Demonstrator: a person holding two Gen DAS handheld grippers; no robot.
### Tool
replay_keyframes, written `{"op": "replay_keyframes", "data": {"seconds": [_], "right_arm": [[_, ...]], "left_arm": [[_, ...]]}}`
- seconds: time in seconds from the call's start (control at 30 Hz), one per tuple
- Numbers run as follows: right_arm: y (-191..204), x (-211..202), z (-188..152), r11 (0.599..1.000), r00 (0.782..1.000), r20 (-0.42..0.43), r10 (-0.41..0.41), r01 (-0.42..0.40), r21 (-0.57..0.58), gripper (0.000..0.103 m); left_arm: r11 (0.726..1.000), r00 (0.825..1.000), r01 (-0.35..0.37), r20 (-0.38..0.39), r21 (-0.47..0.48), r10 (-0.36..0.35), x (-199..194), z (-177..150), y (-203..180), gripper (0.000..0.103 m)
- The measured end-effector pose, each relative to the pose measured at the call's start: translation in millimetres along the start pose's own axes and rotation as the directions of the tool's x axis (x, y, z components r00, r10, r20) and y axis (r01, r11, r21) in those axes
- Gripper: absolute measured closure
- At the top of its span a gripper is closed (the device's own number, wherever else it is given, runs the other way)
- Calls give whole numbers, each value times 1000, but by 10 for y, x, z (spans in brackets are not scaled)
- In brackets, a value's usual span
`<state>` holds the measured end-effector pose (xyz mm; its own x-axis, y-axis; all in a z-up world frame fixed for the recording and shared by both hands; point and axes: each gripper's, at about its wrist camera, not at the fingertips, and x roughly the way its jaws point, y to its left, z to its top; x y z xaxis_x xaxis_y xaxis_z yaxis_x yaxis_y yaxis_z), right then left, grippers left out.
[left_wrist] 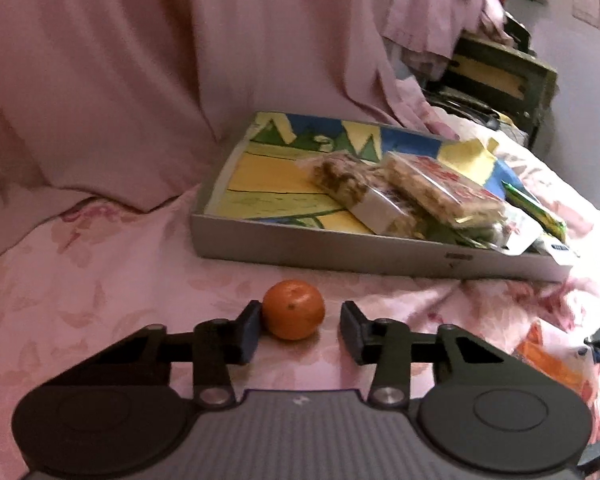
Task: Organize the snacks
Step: 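Grasp the small orange with the left tool while the right tool grasps the orange jelly bag, then carry the orange over the lid while the right tool carries the jelly bag there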
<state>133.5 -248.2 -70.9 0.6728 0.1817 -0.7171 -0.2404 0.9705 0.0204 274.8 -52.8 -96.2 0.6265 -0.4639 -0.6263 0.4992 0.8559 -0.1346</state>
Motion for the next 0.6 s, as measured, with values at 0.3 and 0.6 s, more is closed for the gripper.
{"op": "replay_keyframes", "data": {"seconds": [0.3,0.6], "right_arm": [[3,-2,-5,1000,1000,-2,-3,3,-5,30],[-11,-36,-9,1000,1000,-8,-21,21,6,31]], "left_arm": [[1000,1000,29,-11,-9,-29,-43,-33,-60,67],[998,998,54,-21,30,-53,-164,-129,-250,67]]}}
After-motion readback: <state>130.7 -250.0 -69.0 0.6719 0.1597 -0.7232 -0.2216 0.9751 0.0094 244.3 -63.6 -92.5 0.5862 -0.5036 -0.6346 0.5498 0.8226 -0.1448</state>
